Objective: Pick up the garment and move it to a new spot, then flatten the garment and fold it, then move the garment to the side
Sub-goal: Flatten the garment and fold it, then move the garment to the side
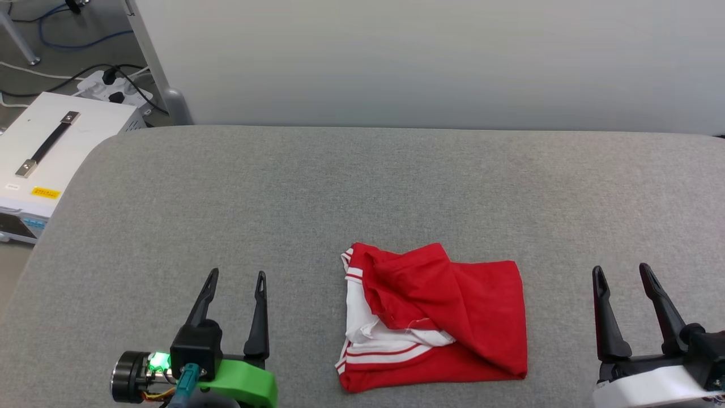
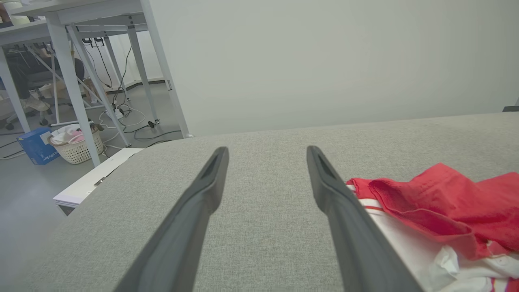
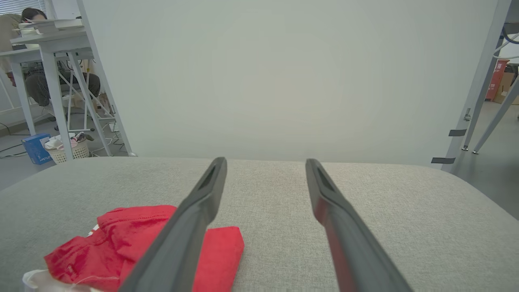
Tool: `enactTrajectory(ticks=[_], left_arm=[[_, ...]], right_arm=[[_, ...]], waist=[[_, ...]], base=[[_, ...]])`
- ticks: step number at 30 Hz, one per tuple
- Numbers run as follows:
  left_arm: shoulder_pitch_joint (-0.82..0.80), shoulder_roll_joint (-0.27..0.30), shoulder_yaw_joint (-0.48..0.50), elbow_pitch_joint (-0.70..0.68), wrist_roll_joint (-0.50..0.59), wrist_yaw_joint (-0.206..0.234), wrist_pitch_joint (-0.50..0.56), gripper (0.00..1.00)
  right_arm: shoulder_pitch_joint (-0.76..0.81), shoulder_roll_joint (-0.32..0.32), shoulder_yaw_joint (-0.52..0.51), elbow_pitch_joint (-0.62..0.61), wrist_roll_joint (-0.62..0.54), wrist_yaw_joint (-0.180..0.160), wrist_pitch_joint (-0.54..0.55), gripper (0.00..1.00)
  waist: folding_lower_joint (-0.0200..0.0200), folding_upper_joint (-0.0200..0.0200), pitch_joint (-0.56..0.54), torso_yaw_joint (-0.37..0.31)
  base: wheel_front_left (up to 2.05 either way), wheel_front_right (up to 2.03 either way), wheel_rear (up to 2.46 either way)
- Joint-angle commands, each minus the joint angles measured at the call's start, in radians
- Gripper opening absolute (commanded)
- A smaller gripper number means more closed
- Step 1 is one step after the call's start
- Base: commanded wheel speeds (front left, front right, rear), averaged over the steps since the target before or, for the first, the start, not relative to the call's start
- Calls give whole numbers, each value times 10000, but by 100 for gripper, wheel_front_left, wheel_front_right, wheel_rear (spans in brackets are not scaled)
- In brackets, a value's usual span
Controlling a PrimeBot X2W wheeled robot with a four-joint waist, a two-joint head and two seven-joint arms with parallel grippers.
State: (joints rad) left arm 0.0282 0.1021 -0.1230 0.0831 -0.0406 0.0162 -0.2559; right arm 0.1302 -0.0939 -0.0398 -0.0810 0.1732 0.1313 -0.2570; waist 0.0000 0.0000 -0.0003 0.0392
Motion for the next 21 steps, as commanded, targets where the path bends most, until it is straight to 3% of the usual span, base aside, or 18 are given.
enactTrajectory(ticks=[1,15,21], left_arm=[[229,70,-8,-18,32,-25,-59,100],[214,86,-18,169,22,-27,-59,100],[124,68,-20,182,14,-10,-59,100]], right_arm=[[171,37,-23,-16,-147,-6,-46,100],[161,5,-67,315,-651,-6,-47,100],[-526,-313,-277,169,-547,-6,-47,100]], waist=[[0,0,-15,15],[0,0,38,178],[0,0,152,239]], base=[[0,0,0],[0,0,0],[0,0,0]])
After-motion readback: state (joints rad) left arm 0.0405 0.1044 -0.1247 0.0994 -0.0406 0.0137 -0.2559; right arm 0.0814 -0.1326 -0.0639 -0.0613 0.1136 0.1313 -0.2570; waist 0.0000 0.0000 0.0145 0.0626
